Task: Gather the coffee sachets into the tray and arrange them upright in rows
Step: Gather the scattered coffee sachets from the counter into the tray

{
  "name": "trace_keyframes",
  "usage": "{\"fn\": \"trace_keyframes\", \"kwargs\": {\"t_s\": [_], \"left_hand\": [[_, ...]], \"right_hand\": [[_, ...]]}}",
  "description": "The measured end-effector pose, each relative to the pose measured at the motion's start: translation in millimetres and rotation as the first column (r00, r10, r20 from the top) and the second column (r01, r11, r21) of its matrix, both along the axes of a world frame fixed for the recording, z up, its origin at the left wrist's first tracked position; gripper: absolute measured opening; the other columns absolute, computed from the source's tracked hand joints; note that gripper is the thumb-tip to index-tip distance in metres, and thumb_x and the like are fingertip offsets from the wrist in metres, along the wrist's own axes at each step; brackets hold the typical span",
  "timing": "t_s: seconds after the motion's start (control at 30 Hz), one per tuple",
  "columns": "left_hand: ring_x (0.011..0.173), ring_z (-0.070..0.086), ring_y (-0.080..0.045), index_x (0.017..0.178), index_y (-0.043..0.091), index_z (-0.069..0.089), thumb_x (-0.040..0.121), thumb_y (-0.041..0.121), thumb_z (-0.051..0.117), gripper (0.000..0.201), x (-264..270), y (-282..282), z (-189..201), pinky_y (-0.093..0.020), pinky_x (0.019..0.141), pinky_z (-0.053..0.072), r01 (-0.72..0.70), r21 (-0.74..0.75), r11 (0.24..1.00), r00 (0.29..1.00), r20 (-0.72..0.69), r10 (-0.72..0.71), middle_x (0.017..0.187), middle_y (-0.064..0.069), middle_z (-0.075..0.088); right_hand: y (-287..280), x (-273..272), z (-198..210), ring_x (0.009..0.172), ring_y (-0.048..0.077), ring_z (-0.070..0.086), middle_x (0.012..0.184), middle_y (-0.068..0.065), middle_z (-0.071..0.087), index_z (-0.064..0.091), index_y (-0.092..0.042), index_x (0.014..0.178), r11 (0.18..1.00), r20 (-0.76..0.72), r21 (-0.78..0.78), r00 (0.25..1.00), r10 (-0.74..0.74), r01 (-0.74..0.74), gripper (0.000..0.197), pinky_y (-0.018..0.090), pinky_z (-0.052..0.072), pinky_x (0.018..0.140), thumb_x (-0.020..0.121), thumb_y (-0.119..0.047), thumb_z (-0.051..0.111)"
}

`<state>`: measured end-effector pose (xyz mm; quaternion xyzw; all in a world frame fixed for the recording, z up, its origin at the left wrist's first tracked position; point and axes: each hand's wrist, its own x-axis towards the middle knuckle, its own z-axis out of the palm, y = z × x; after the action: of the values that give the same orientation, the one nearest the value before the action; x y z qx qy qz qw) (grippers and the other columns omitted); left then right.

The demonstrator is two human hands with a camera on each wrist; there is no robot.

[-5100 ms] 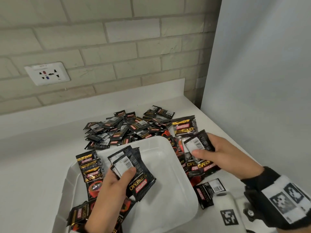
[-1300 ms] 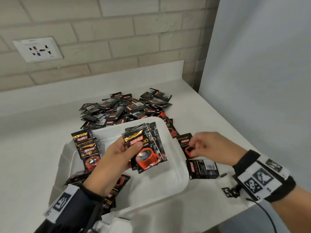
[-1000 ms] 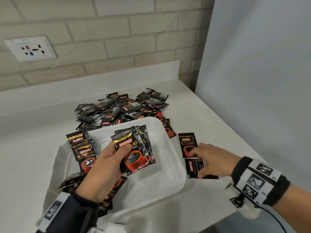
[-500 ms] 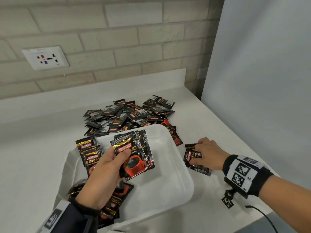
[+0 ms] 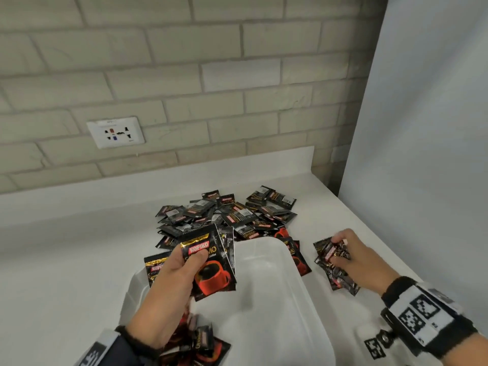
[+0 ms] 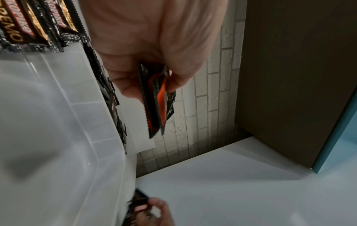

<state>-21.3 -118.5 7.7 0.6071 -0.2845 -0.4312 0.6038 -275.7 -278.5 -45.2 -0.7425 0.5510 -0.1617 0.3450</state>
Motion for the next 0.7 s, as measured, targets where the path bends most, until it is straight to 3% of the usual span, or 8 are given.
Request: {"fn": "trace_keyframes", "kwargs": {"t_s": [0.1,0.2,0.33,0.4,0.5,0.57,0.63,0.7], "left_hand": [[0.067,0.066,-0.017,0.094,0.016,0.059,0.093,0.010,0.048,0.013,-0.6,-11.0,4.0,-0.029,0.062,0.045,-0.030,0.016,0.999,1.000,0.009,0.030,0.081,-0.007,0.072],[0.070,0.065,-0.018,0.097,0.012,0.055,0.092,0.008,0.046,0.011,-6.0,-21.2,5.2,-0.033,0.069,0.048,-0.004,0.037,0.999,1.000,0.016,0.004,0.084,-0.008,0.069],[0.089,0.066,-0.015,0.114,0.013,0.054,0.088,0.018,0.051,0.026,-21.2,-26.8,8.1,-0.036,0.082,0.050,0.095,0.033,0.995,0.995,-0.038,-0.094,0.105,-0.002,0.069],[0.089,0.069,-0.013,0.108,0.025,0.058,0.088,0.026,0.053,0.020,-29.9,-21.5,11.5,-0.038,0.080,0.052,0.164,-0.026,0.986,0.984,-0.060,-0.165,0.098,0.003,0.072],[0.099,0.065,-0.006,0.115,0.037,0.050,0.082,0.041,0.059,0.035,-35.2,-8.8,11.2,-0.030,0.084,0.053,0.274,-0.053,0.960,0.958,0.101,-0.268,0.104,0.013,0.070],[0.098,0.063,-0.001,0.117,0.032,0.045,0.081,0.026,0.059,0.039,-30.3,-1.2,6.9,-0.020,0.080,0.052,0.308,-0.031,0.951,0.928,0.229,-0.293,0.103,0.018,0.068],[0.094,0.064,0.001,0.116,0.031,0.043,0.087,0.013,0.058,0.036,-22.1,5.3,2.4,-0.019,0.078,0.052,0.346,0.071,0.935,0.879,0.324,-0.350,0.101,0.016,0.068],[0.085,0.065,-0.001,0.114,0.035,0.037,0.092,0.017,0.054,0.033,-16.0,11.5,0.6,-0.018,0.075,0.052,0.405,0.224,0.887,0.748,0.478,-0.462,0.098,0.011,0.067]], "right_hand": [[9.0,12.2,38.1,0.082,0.025,0.062,0.104,0.011,0.058,0.036,-0.036,0.111,1.000,0.383,-0.023,0.924,0.008,0.000,0.036,0.026,0.050,0.062,0.094,-0.006,0.046],[32.2,38.1,68.8,0.085,0.018,0.066,0.102,0.005,0.066,0.032,-0.047,0.115,0.981,0.580,-0.043,0.794,0.181,-0.192,0.049,0.027,0.053,0.073,0.093,-0.006,0.048],[57.3,78.8,68.4,0.119,0.018,0.053,0.132,0.007,0.051,0.025,-0.061,0.118,0.940,0.594,-0.117,0.736,0.324,-0.320,0.054,0.040,0.044,0.100,0.093,-0.021,0.050],[68.5,94.1,62.5,0.111,0.005,0.055,0.129,0.001,0.047,0.028,-0.056,0.117,0.938,0.642,-0.117,0.696,0.321,-0.325,0.052,0.029,0.048,0.094,0.093,-0.014,0.049],[81.2,103.5,53.8,0.097,0.004,0.049,0.113,-0.008,0.039,0.030,-0.053,0.114,0.934,0.593,-0.177,0.724,0.353,-0.311,0.049,0.020,0.048,0.086,0.091,-0.016,0.053],[84.6,98.1,51.8,0.093,-0.002,0.041,0.110,-0.014,0.033,0.030,-0.054,0.112,0.920,0.510,-0.213,0.766,0.391,-0.328,0.048,0.011,0.044,0.078,0.090,-0.019,0.055],[83.4,87.5,54.1,0.093,-0.010,0.039,0.114,-0.020,0.029,0.032,-0.053,0.113,0.918,0.473,-0.210,0.786,0.397,-0.337,0.045,0.007,0.040,0.078,0.090,-0.023,0.054],[77.7,73.3,56.2,0.094,-0.011,0.041,0.118,-0.018,0.031,0.034,-0.050,0.115,0.923,0.465,-0.222,0.798,0.383,-0.314,0.042,0.008,0.041,0.080,0.089,-0.024,0.055]]}}
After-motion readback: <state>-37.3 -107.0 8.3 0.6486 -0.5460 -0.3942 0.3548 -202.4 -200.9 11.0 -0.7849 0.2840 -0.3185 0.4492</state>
